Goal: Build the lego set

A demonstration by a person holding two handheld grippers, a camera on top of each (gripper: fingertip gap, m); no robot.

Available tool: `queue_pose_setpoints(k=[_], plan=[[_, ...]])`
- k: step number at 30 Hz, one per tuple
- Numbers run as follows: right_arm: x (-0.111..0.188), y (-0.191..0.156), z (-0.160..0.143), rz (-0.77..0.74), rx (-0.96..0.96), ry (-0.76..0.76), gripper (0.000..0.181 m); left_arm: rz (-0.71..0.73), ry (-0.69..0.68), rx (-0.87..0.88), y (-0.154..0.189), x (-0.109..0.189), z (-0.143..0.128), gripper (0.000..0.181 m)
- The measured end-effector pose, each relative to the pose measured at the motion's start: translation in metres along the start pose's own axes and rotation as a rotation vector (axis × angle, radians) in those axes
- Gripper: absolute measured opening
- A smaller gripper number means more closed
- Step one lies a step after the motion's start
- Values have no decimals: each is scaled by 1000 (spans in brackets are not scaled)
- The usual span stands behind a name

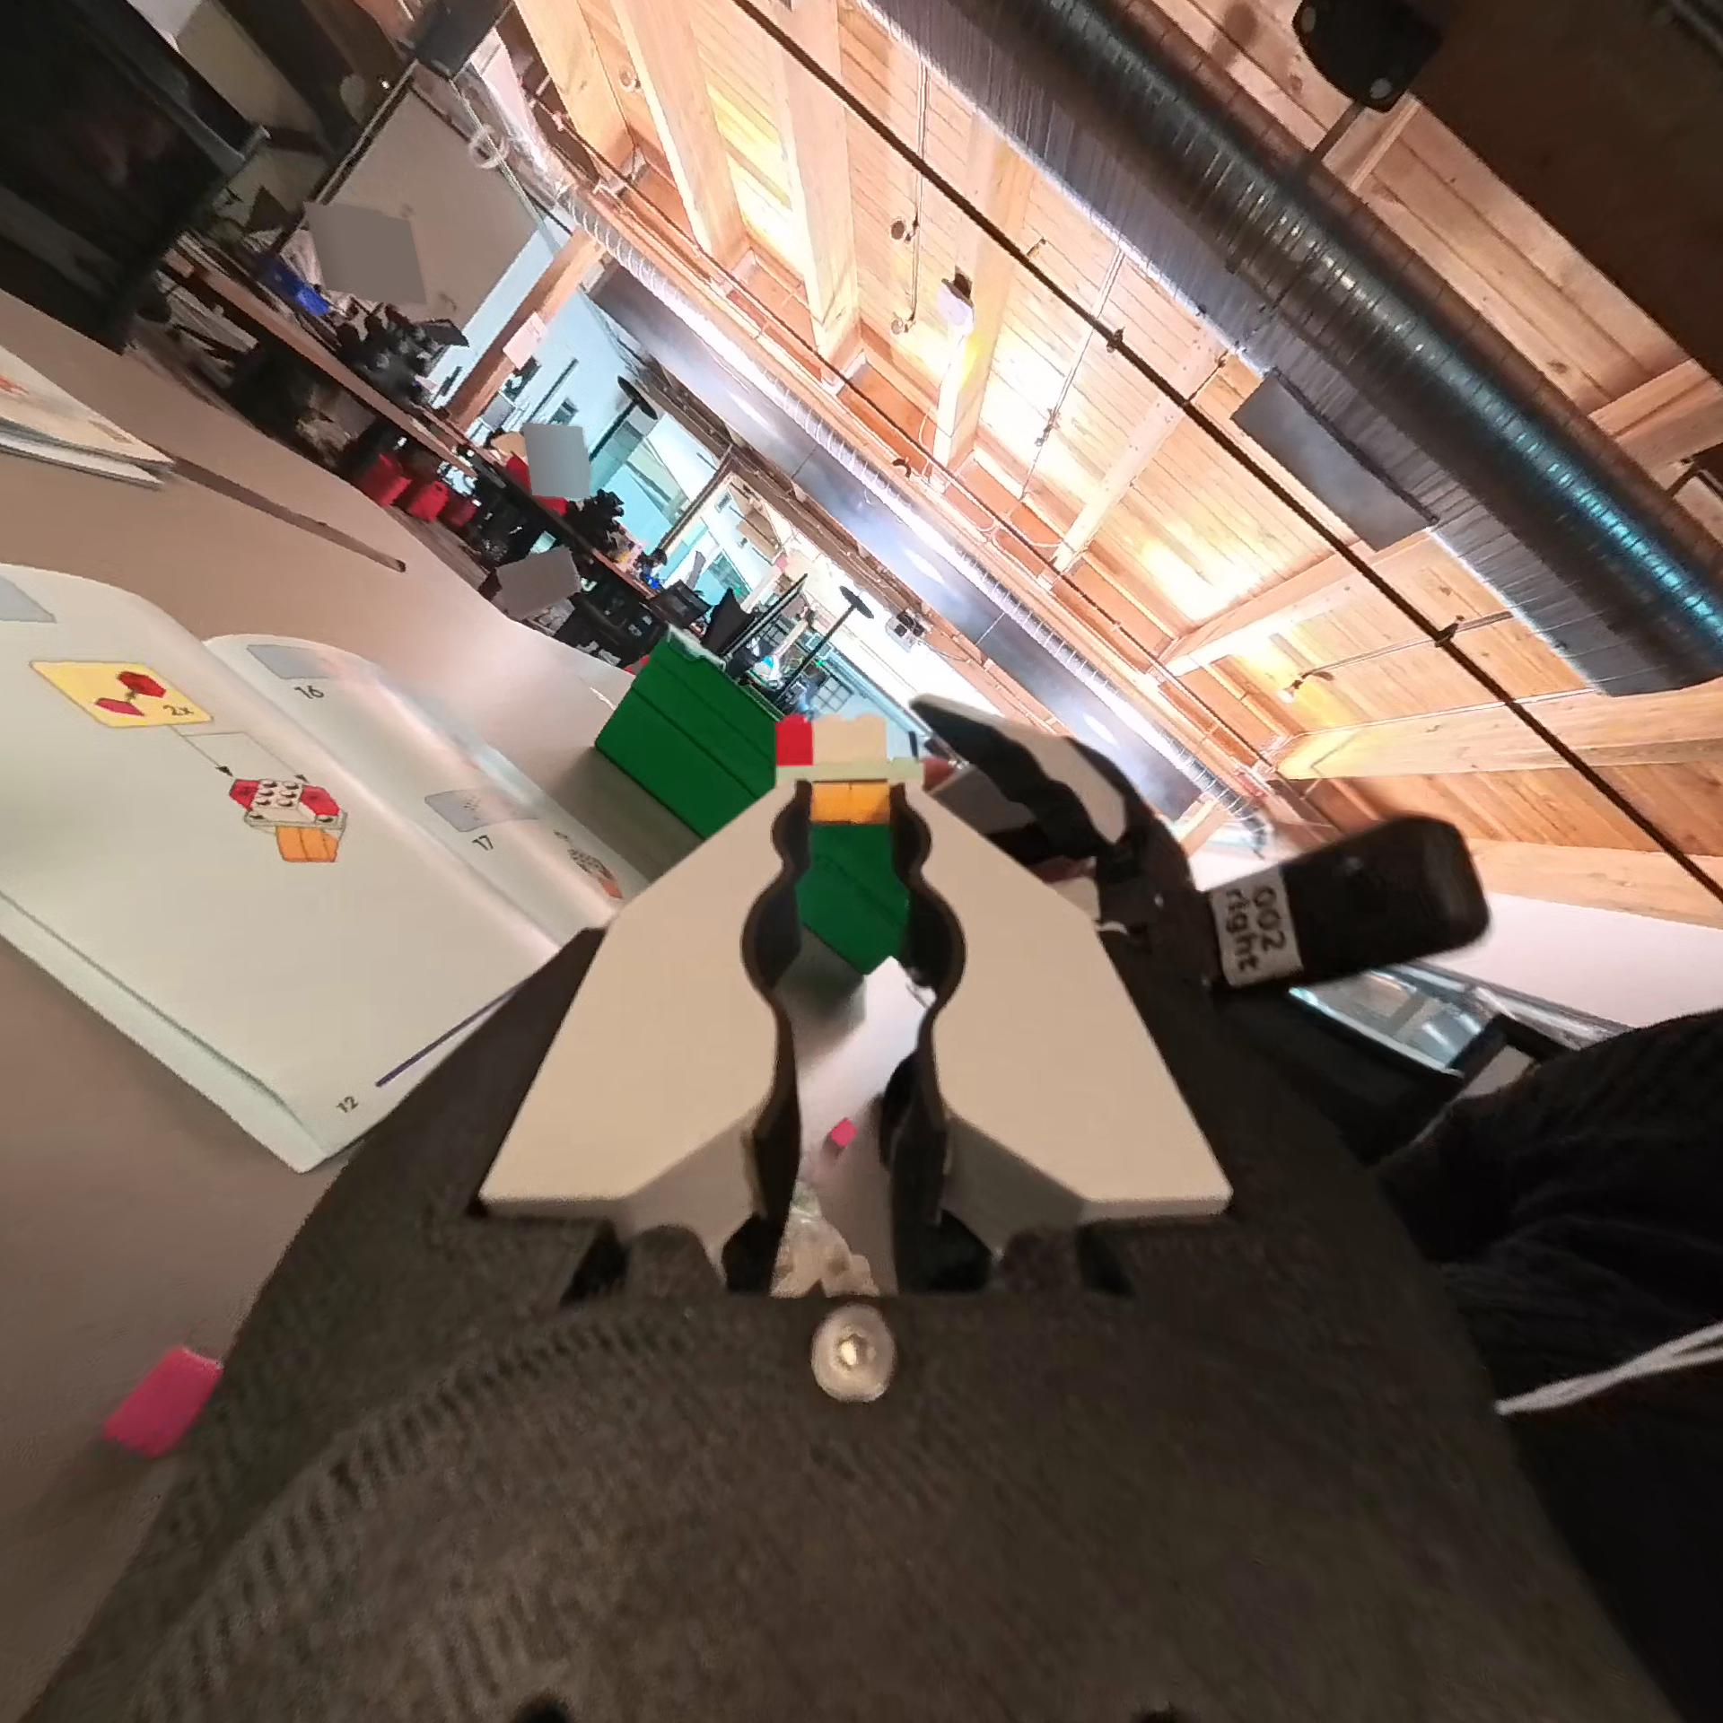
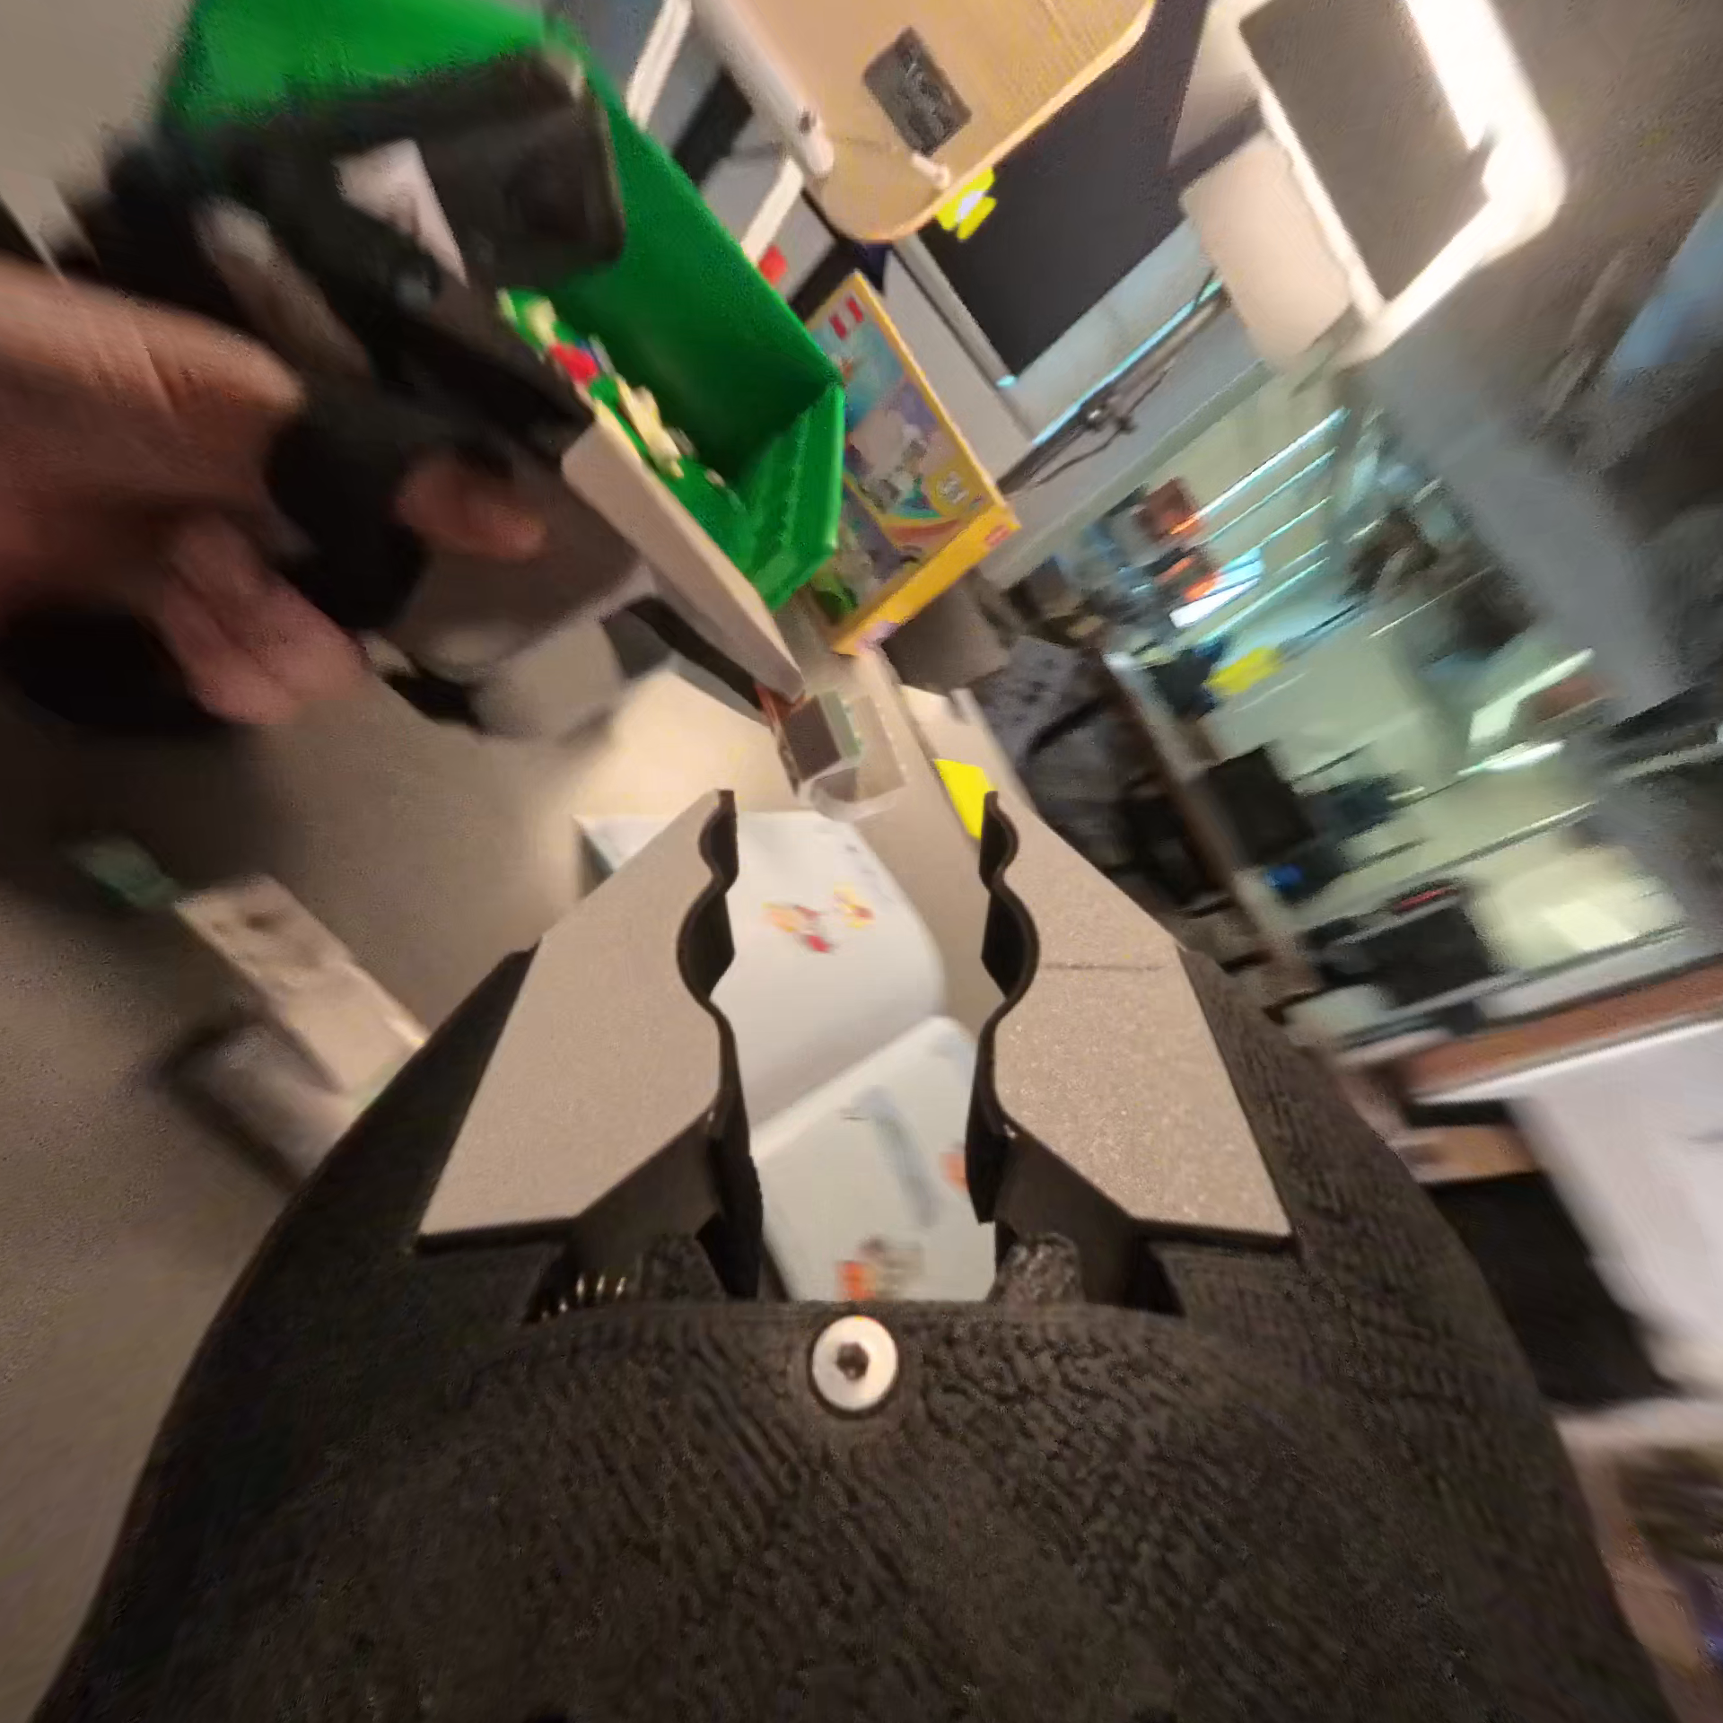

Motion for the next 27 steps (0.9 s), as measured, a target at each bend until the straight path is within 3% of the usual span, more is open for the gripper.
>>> queue_pose_setpoints(k=[3, 6, 13, 15, 18, 19, 23, 27], plan=[[-13, -4, -1, -58, 276, -105, 46, 10, -29, -3, 0, 0, -1, 16], [-20, -10, -5, -59, 372, -100, 29, 1, -68, -38, 1, -1, -3, 15], [-10, -18, -21, -65, 336, 15, 27, -36, -186, -164, 8, -5, -9, 17], [-8, -18, -24, -23, 261, 75, 27, -82, -239, -214, 8, -5, -8, 29], [-5, -17, -23, 24, 169, 193, 27, -43, -245, -414, 8, -3, -1, 67], [-3, -17, -22, 47, 142, 235, 27, -29, -233, -523, 9, -1, 0, 69], [0, -19, -21, 148, 56, 344, 27, -17, -173, -974, 18, 10, -6, 63], [1, -23, -18, 208, 45, 381, 27, -61, -141, -1153, 28, 15, -20, 45]])
Point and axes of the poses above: each gripper's, where its closed fingertips meet, x back along the fingers, z out of its top, y = z × x across the jaws, the point moved 8 cm from there along x, back along the fingers, and after that the axes turned 14 degrees about z, right-handed, at the moved point
